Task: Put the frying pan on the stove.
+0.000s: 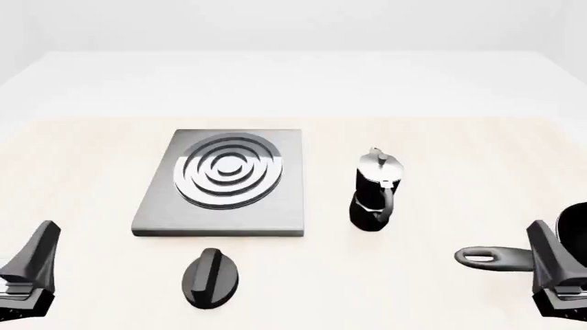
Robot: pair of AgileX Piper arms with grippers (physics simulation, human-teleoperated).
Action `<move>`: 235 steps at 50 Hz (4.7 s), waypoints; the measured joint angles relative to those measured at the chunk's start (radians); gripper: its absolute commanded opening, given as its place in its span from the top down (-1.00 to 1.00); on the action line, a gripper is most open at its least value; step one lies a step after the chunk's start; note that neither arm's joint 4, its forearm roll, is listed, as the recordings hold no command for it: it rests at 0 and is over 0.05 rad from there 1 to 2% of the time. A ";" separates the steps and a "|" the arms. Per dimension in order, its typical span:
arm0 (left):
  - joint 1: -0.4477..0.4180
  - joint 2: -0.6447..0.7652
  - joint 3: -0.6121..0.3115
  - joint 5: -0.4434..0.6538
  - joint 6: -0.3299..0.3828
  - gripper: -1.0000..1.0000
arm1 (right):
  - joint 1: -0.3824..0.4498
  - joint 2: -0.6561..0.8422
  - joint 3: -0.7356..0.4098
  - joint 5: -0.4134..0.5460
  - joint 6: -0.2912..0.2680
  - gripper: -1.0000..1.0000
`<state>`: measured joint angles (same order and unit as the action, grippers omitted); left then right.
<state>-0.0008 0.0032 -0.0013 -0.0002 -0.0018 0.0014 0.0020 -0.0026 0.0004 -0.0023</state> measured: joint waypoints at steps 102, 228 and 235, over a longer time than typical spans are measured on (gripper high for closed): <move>-0.288 0.350 -0.193 -0.145 0.113 -1.00 | -0.033 -0.002 -1.287 0.699 0.036 -1.00; -0.947 1.278 -0.683 -0.482 0.046 -1.00 | -0.032 -0.002 -1.952 1.027 0.099 -1.00; -0.973 1.314 -0.701 -0.501 0.038 -1.00 | -0.030 -0.002 -1.957 1.031 0.099 -1.00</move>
<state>-0.9733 1.3175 -0.7025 -0.5010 0.0359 -0.0283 0.0000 -1.9599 1.0318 0.0970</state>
